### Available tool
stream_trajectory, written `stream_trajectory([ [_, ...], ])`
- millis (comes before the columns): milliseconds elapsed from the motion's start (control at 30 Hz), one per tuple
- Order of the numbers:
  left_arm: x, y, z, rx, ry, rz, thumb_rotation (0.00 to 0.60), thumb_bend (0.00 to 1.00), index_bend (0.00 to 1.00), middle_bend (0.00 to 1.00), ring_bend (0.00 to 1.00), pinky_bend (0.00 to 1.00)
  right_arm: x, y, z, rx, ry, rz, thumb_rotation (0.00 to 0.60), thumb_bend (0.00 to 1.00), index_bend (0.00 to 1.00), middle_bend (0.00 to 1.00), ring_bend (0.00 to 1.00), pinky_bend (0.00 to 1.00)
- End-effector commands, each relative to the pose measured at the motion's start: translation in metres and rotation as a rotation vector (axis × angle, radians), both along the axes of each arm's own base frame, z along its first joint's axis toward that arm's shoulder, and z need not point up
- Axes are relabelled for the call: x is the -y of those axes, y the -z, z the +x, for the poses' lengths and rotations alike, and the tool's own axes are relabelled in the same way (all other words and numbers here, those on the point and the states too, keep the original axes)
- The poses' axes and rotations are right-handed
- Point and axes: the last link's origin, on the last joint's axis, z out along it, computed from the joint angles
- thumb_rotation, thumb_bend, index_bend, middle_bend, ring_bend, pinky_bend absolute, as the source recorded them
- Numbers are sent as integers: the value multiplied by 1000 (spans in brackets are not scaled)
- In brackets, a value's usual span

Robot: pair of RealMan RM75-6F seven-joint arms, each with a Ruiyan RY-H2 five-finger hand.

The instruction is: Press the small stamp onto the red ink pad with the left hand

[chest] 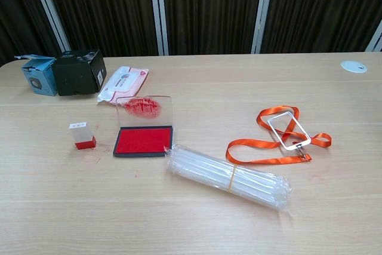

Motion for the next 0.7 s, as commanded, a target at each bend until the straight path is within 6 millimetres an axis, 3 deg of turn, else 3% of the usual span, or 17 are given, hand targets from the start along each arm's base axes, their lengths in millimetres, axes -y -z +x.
stream_trajectory([
  [33,0,0,0,-3,-4,-2,600,0,0,0,0,0,0,0,0,1,0,0,600,0,0,0,0,0],
  [167,-2,1,-2,-10,-15,-8,600,0,0,0,0,0,0,1,0,2,4,6,600,0,0,0,0,0],
  [233,-7,2,-3,-14,-14,-1,600,0,0,0,24,83,-1,1,0,5,5,9,600,0,0,0,0,0],
  [300,-18,7,-2,12,-27,-8,600,0,0,0,246,381,0,2,1,5,5,12,600,0,0,0,0,0],
  [400,-45,19,6,26,-54,-30,600,0,0,0,578,661,2,4,0,-3,11,17,600,0,0,0,0,0],
  [533,-87,46,28,62,-81,-85,600,0,0,0,730,788,4,4,-3,-6,29,14,600,0,0,0,0,0],
  [700,-123,78,51,77,-115,-160,600,0,21,19,795,844,7,3,-8,-10,49,5,600,0,0,0,0,0],
])
